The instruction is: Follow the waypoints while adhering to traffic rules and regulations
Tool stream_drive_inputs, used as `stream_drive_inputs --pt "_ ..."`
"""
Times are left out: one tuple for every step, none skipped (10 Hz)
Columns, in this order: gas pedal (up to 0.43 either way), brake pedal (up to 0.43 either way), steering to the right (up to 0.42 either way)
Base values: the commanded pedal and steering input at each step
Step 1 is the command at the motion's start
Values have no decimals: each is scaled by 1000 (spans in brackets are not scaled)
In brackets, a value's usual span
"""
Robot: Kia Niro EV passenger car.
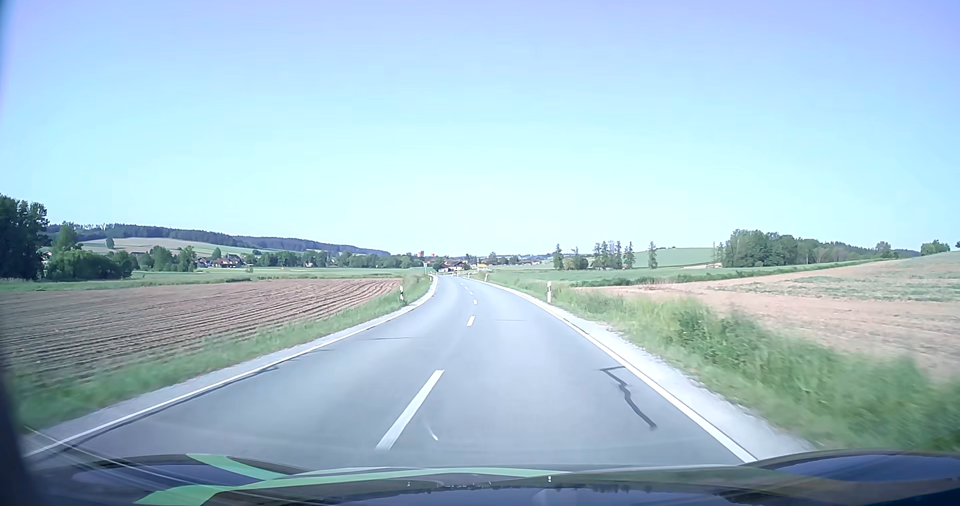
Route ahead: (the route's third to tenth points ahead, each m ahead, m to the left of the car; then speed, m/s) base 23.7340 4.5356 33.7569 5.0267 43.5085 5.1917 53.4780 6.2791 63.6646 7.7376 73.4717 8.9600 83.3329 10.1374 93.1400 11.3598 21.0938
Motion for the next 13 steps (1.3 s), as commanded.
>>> stream_drive_inputs --pt "177 0 -10" --pt "177 0 -10" --pt "177 0 -10" --pt "177 0 -11" --pt "177 0 -11" --pt "177 0 -11" --pt "177 0 -12" --pt "177 0 -12" --pt "177 0 -14" --pt "177 0 -15" --pt "177 0 -15" --pt "177 0 -16" --pt "150 0 -15"
